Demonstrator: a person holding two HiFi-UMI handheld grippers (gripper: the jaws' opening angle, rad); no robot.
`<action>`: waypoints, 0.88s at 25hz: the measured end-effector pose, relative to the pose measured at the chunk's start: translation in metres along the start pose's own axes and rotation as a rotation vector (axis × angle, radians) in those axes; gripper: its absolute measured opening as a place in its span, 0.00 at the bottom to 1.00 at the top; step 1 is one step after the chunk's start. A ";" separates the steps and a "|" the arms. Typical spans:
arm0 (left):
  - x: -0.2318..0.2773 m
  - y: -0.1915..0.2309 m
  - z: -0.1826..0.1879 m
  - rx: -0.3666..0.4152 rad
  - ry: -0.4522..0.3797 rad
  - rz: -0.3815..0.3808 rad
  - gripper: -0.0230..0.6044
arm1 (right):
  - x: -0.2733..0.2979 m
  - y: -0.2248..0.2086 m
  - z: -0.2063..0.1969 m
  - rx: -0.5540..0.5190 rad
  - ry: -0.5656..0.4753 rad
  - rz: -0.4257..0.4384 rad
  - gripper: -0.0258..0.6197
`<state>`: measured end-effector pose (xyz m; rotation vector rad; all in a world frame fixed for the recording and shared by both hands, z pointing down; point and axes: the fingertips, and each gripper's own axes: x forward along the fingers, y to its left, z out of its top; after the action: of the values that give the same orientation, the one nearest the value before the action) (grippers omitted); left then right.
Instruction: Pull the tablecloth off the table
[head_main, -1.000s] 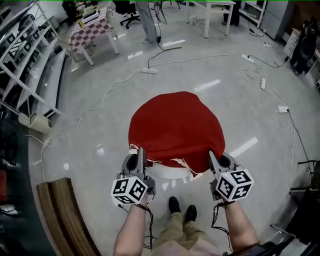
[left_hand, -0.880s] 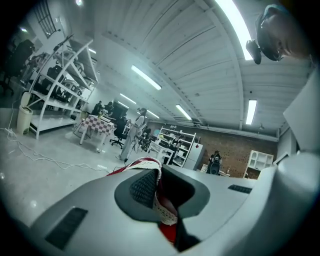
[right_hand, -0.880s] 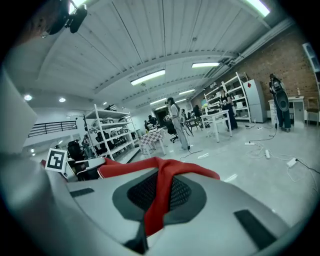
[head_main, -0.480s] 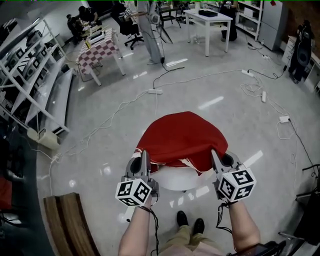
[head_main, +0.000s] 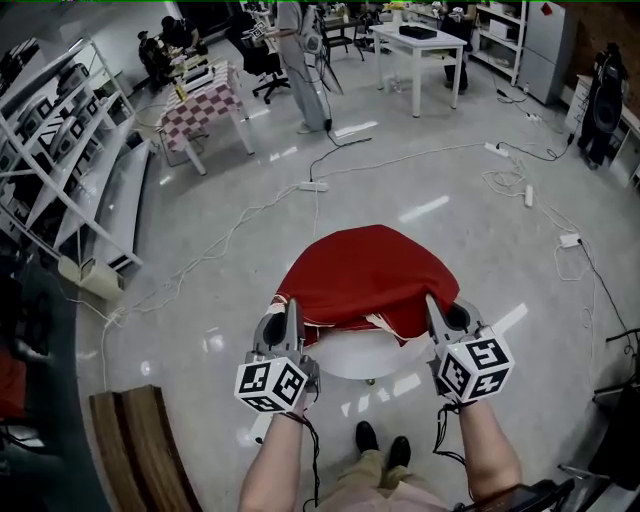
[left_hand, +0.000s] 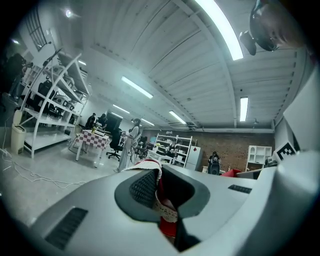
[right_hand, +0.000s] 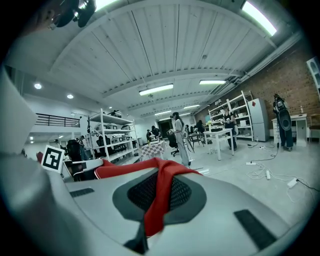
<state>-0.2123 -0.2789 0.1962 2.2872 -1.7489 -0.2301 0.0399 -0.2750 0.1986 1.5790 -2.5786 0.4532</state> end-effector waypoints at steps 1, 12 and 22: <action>-0.002 -0.002 0.000 0.002 -0.002 0.001 0.11 | -0.002 0.000 0.000 -0.002 -0.003 -0.001 0.09; -0.032 -0.011 0.010 0.024 -0.023 0.015 0.11 | -0.028 0.018 0.002 -0.034 -0.030 0.004 0.09; -0.063 -0.036 0.009 0.033 -0.043 0.027 0.11 | -0.062 0.021 -0.004 -0.041 -0.037 0.019 0.09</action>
<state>-0.1986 -0.2101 0.1752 2.2968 -1.8161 -0.2495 0.0501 -0.2123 0.1840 1.5656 -2.6148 0.3732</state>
